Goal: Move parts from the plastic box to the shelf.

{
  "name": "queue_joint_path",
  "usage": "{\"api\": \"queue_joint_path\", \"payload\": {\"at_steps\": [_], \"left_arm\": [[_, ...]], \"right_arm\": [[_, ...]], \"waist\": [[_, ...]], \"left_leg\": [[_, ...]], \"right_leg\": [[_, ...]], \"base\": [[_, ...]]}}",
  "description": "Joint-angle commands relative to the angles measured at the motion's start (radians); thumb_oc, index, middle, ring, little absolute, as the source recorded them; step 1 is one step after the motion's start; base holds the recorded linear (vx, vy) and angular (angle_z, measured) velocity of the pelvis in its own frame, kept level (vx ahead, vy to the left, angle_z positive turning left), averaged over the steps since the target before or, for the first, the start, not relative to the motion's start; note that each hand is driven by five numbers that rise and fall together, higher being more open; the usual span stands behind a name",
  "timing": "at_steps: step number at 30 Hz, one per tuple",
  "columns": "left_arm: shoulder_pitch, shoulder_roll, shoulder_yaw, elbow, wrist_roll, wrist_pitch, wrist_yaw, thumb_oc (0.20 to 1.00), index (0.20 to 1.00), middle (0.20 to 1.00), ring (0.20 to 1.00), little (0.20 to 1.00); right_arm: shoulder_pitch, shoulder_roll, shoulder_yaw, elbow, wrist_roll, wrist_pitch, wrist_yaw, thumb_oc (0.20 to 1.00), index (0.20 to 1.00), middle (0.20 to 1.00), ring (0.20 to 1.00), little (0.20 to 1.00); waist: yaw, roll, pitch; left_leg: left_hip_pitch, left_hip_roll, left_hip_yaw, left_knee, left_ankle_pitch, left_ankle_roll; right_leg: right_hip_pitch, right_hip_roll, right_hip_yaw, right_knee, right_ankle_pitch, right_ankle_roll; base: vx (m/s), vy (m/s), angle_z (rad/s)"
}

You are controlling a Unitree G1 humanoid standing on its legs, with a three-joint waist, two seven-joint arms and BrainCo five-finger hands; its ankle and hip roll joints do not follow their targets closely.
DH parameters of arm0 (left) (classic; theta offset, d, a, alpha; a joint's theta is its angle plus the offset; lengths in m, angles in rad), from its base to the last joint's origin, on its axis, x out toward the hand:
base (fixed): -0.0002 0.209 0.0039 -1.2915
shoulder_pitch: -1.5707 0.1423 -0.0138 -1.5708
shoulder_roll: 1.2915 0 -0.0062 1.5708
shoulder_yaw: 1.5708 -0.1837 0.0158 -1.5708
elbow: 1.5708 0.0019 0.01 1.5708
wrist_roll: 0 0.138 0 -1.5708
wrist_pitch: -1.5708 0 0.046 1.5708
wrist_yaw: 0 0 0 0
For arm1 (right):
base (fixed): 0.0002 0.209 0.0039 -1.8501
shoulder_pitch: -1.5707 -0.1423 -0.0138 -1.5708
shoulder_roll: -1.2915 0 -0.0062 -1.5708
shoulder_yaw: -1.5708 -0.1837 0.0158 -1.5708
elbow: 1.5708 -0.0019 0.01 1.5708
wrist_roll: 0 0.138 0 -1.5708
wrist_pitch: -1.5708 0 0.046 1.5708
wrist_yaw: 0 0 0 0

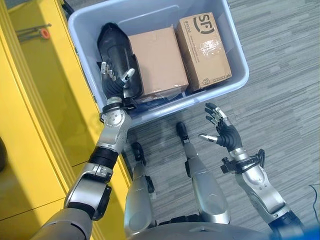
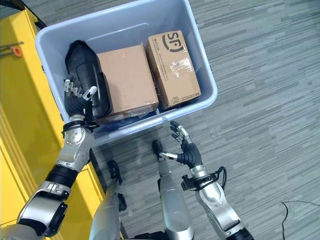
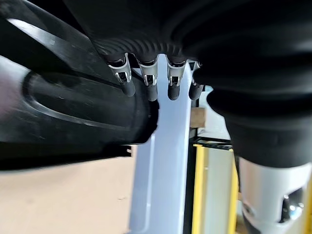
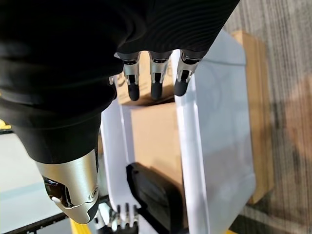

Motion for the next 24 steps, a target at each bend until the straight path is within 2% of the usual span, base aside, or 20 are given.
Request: {"api": "queue_joint_path", "payload": {"at_steps": [1, 14, 24], "left_arm": [[0.001, 0.058, 0.051, -0.069, 0.070, -0.083, 0.040, 1.000, 1.000, 1.000, 1.000, 1.000], [-0.001, 0.075, 0.069, -0.256, 0.146, -0.107, 0.085, 1.000, 1.000, 1.000, 1.000, 1.000], [-0.103, 0.116, -0.002, -0.152, 0.172, -0.079, 0.093, 1.000, 1.000, 1.000, 1.000, 1.000]], "right_arm": [[0.030, -0.015, -0.032, -0.056, 0.019, -0.071, -0.007, 1.000, 1.000, 1.000, 1.000, 1.000], [0.042, -0.016, -0.044, -0.067, 0.024, -0.081, -0.004, 1.000, 1.000, 1.000, 1.000, 1.000], [0.051, -0.025, -0.037, -0.084, 0.032, -0.088, 0.001, 1.000, 1.000, 1.000, 1.000, 1.000]], "waist": [[0.013, -0.019, -0.058], [0.029, -0.032, -0.056], [0.013, -0.048, -0.048]], "left_leg": [[0.039, 0.064, 0.011, 0.008, -0.015, -0.018], [0.014, 0.062, -0.018, 0.006, -0.017, -0.016], [0.002, 0.065, -0.019, 0.006, -0.017, -0.018]], "right_leg": [[-0.005, -0.069, 0.000, 0.115, -0.119, 0.067], [-0.010, -0.074, -0.025, 0.105, -0.125, 0.065], [-0.030, -0.068, -0.022, 0.105, -0.122, 0.066]], "base": [[0.00, 0.000, 0.00], [0.02, -0.005, 0.05], [0.00, 0.004, 0.03]]}}
